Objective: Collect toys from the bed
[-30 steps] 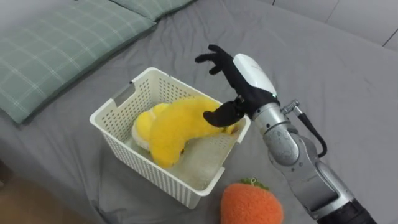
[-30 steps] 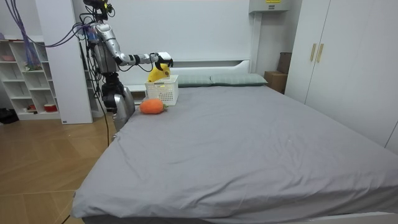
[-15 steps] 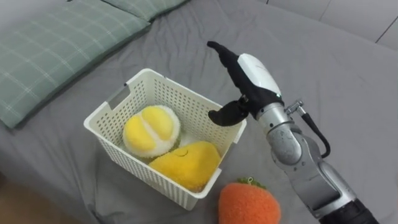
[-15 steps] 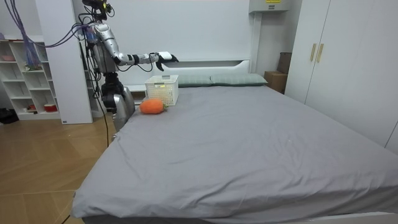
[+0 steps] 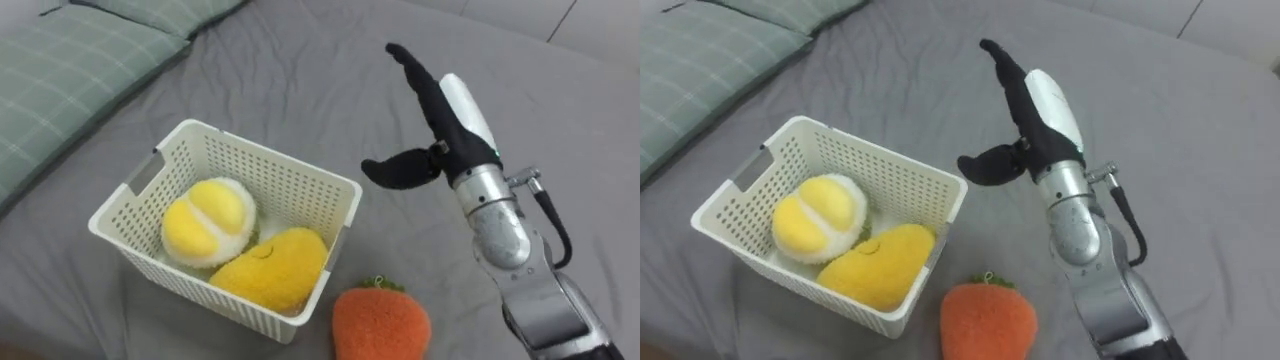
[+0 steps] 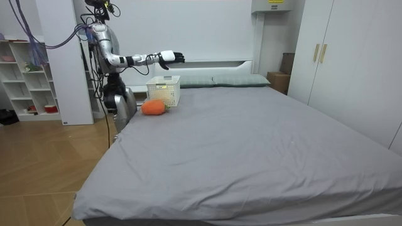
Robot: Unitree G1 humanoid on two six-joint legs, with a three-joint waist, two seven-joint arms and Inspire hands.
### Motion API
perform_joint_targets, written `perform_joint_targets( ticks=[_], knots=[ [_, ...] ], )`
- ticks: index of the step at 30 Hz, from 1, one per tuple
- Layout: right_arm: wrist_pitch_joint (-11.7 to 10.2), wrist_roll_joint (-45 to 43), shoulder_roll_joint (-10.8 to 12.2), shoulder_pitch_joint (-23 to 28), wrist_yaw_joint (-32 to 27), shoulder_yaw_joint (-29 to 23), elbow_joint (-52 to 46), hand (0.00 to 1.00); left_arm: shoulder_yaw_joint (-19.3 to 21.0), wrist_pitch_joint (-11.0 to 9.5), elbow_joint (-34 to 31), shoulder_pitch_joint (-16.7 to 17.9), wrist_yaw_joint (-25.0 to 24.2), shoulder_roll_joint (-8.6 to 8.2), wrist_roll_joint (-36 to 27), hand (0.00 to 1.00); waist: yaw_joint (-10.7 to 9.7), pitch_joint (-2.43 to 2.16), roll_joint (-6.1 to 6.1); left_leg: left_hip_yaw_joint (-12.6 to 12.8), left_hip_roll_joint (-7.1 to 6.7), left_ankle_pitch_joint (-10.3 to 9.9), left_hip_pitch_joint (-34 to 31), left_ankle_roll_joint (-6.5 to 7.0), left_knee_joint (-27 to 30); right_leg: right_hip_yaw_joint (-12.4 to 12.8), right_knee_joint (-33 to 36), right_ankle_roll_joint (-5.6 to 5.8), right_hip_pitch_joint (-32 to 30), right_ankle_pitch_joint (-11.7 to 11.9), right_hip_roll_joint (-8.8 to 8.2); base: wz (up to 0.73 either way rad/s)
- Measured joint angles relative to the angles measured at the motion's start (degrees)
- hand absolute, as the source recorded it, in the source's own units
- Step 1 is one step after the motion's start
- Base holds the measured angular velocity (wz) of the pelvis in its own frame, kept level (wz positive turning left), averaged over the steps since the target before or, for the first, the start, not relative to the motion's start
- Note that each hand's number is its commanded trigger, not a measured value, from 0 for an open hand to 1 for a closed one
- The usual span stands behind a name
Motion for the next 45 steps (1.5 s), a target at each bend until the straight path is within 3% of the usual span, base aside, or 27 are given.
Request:
perform_joint_targets(
  ticks=[4,9,15,21,24,29,33,45],
  knots=[
    [-0.02,7.43,0.35,3.12,-0.25,-3.45,2.61,0.00,0.61,-0.11,-0.01,1.31,0.11,-0.45,-0.96,0.00,-3.01,0.05,0.79,1.47,0.19,-0.06,0.69,0.09,-0.70,1.29,0.11,0.06,0.01,0.06,-0.08,-0.15],
    [0.04,15.29,0.38,5.76,-0.69,-7.12,4.81,0.00,0.60,-0.23,-0.02,0.87,0.80,-1.33,-1.09,0.00,-5.19,0.17,1.09,2.12,0.31,-0.19,0.72,0.15,-0.69,1.71,0.11,0.10,-0.11,0.11,0.03,-0.06],
    [-0.35,13.78,0.82,8.25,0.64,-7.43,11.14,0.00,0.02,-0.62,-1.13,0.59,0.79,-2.22,-1.12,0.00,-6.29,0.05,1.60,2.75,0.48,-0.65,1.19,0.19,-0.63,2.18,0.07,0.14,0.00,0.17,0.09,-0.08],
    [0.30,9.90,0.84,9.53,5.77,-6.78,16.46,0.00,-0.84,-0.73,-1.16,-0.03,0.79,-2.20,-1.17,0.00,-6.98,0.11,1.75,2.81,0.47,-0.68,1.02,0.21,-0.80,2.30,0.00,0.18,-0.22,0.16,0.28,-0.01],
    [0.28,8.34,0.79,9.79,7.93,-5.87,16.47,0.00,-1.49,-0.73,-1.16,-0.13,0.79,-2.09,-1.22,0.00,-6.97,0.09,1.71,2.89,0.48,-0.68,1.03,0.21,-0.77,2.30,-0.04,0.18,-0.21,0.17,0.31,0.00],
    [0.53,3.69,1.00,10.16,12.50,-0.04,20.16,0.00,-3.70,-0.73,-1.72,-0.13,0.76,-1.90,-1.21,0.00,-6.18,0.00,1.61,2.95,0.49,-0.70,1.04,0.23,-0.74,2.44,-0.01,0.18,-0.24,0.17,0.31,0.00],
    [2.48,-2.65,1.12,10.71,18.02,3.40,20.72,0.00,-4.05,-0.65,-2.63,-0.08,0.51,-2.04,-1.20,0.00,-4.85,-0.01,1.60,2.57,0.45,-0.73,0.88,0.22,-0.65,2.13,0.00,0.18,-0.21,0.17,0.28,0.04],
    [5.38,-11.60,3.70,10.10,25.24,6.47,22.97,0.00,-4.14,-0.30,-3.89,-0.07,-0.45,-2.16,-1.22,0.00,-1.29,0.14,0.22,0.59,0.03,-0.79,-0.71,0.33,0.37,0.15,-0.21,0.24,-0.32,0.13,-0.01,0.09]
  ],
)
